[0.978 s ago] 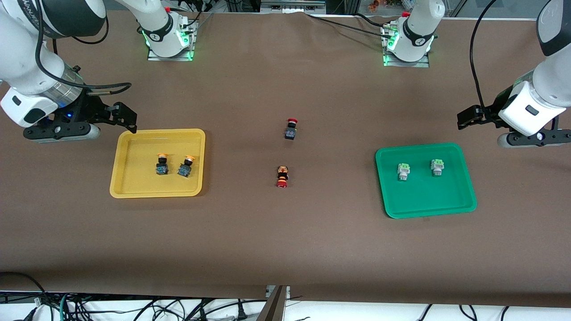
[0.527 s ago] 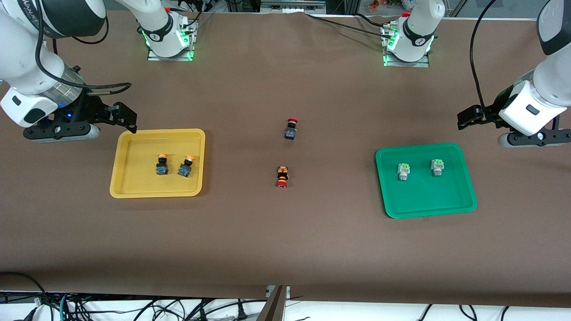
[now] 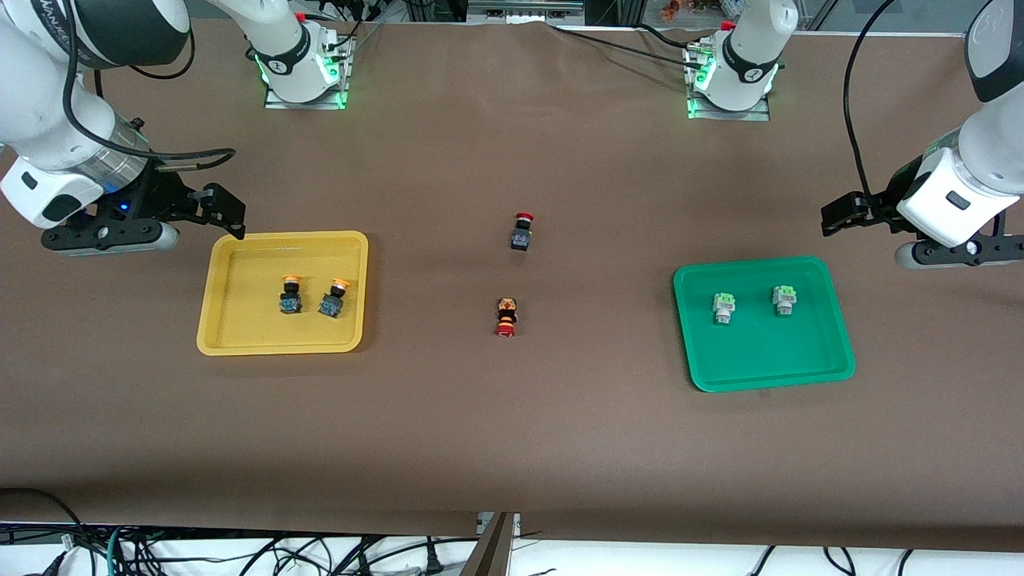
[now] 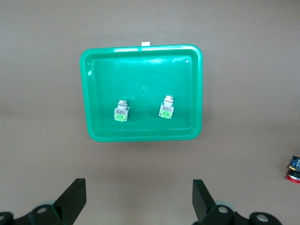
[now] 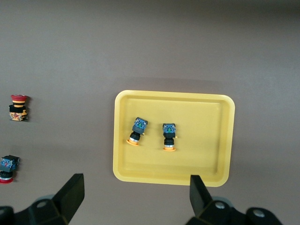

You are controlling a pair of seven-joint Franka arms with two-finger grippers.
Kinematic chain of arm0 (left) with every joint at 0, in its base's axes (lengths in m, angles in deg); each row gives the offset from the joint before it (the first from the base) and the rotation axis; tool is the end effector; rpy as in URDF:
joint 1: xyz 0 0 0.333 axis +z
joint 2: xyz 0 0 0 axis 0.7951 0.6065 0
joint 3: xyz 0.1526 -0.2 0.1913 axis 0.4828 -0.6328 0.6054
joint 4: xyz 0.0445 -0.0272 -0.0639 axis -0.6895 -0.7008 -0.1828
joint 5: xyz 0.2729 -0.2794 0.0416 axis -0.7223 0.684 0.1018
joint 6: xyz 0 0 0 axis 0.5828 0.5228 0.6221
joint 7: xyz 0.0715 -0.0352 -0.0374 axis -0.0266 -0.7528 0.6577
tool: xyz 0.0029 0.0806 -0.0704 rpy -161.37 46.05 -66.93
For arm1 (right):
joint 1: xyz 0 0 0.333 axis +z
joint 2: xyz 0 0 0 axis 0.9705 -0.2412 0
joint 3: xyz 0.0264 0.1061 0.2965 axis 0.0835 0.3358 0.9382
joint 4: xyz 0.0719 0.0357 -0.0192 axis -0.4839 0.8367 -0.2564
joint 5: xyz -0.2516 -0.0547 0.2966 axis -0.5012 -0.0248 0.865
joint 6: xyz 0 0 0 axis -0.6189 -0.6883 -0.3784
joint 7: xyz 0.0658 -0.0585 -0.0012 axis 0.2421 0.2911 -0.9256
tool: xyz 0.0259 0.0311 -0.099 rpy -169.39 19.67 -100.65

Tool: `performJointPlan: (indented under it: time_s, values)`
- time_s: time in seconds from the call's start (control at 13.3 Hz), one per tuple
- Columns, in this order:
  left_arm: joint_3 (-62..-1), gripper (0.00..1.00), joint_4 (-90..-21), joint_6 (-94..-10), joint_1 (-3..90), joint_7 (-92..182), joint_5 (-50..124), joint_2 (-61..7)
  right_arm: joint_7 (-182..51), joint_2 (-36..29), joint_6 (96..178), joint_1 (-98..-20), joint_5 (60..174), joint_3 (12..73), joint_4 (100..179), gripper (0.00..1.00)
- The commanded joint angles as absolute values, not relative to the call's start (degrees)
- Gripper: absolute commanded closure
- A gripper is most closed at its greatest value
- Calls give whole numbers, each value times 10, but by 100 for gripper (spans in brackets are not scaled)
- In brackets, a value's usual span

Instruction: Place green and yellow buttons in trays

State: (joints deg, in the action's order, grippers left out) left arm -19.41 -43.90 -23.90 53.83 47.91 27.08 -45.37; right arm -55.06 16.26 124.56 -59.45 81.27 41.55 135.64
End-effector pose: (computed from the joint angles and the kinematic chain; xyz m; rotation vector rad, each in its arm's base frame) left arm 0.5853 -0.0451 0.5669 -3.1154 -0.1188 0.1795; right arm 0.5809 0.1100 0.5616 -3.1093 -0.1195 -0.0945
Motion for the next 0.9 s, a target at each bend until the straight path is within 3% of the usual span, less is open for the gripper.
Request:
performJointPlan:
  time_s: [0.0,0.83]
  values:
    - [-195,0,-407,-224,537,484,281,-441,-557,162,1243,-599,823,416,1350,1]
    - [-194,0,-402,-223,538,484,286,-438,-557,162,1232,-599,823,415,1354,1]
